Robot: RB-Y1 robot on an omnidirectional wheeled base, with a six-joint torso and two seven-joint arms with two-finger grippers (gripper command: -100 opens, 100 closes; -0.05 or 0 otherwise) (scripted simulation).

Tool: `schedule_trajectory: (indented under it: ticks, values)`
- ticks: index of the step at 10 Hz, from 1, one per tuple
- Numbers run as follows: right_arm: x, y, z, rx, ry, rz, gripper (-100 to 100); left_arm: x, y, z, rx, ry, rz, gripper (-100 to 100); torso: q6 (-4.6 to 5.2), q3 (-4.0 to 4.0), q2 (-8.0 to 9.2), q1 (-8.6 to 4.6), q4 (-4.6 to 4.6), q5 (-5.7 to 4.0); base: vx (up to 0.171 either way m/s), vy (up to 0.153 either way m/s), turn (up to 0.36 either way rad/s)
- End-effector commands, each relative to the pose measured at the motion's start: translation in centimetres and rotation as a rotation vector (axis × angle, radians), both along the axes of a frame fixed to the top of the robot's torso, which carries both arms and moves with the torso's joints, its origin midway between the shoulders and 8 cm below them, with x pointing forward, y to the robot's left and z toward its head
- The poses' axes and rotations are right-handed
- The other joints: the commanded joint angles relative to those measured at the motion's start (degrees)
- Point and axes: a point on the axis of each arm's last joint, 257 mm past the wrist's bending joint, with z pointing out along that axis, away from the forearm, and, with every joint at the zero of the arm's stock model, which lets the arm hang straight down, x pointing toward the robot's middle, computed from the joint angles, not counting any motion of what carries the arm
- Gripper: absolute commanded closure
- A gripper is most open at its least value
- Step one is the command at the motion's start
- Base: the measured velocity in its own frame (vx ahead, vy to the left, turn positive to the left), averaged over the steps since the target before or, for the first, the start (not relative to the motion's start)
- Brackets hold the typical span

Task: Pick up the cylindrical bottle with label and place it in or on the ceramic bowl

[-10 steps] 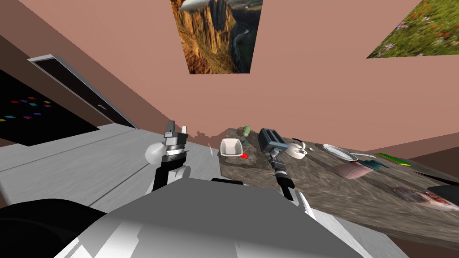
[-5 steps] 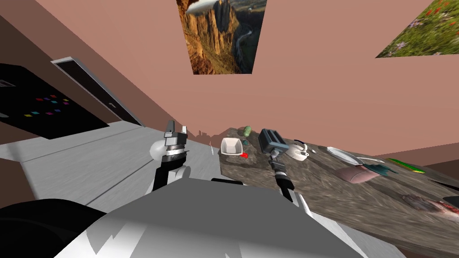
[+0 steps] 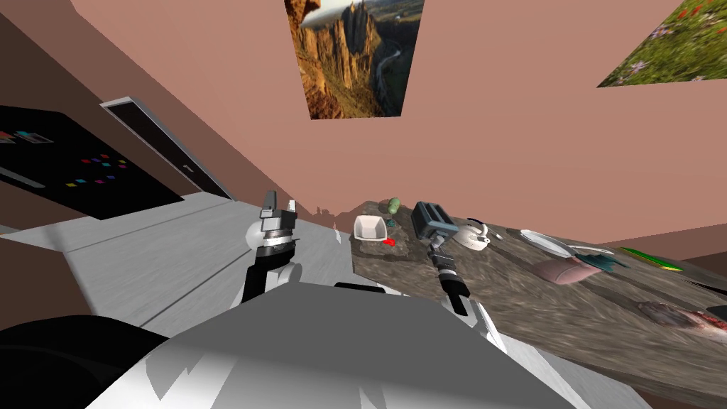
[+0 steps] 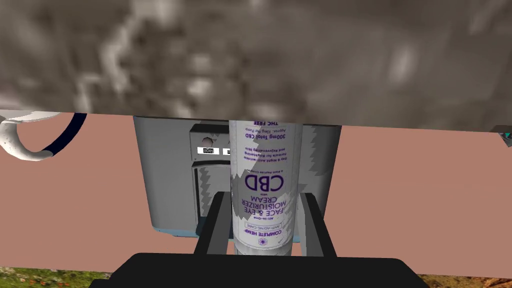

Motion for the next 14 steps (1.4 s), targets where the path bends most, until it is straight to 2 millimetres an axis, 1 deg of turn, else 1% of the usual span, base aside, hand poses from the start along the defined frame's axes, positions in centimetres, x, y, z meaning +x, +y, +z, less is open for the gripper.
schedule_trajectory:
  ticks: [1, 5, 10, 13, 14]
  values:
    - [0.5, -0.7, 0.2, -0.012, 0.008, 0.006, 100, 0.0, 0.0, 0.0, 0.0, 0.0, 0.0, 0, 0.0, 0.0, 0.0, 0.0, 0.0, 0.0, -0.131, 0.136, 0.026]
    - [2.0, -2.9, 1.5, -0.054, 0.021, 0.018, 100, 0.0, 0.0, 0.0, 0.0, 0.0, 0.0, 0, -0.03, 0.03, 0.04, -0.03, 0.01, 0.07, -0.137, 0.1, 0.038]
    - [4.0, -5.9, 3.8, -0.111, 0.033, 0.022, 100, 0.0, 0.0, 0.0, 0.0, 0.0, 0.0, 0, -0.01, 0.07, 0.12, 0.06, 0.03, 0.11, -0.149, 0.109, 0.036]
    - [5.2, -7.6, 5.3, -0.137, 0.036, 0.021, 100, 0.0, 0.0, 0.0, 0.0, 0.0, 0.0, 0, -0.03, -0.01, -0.08, 0.19, 0.03, 0.17, -0.087, 0.141, 0.022]
    - [6.0, -8.6, 6.2, -0.147, 0.036, 0.02, 100, 0.0, 0.0, 0.0, 0.0, 0.0, 0.0, 0, -0.05, -0.07, -0.19, 0.19, 0.01, 0.17, -0.077, 0.182, 0.017]
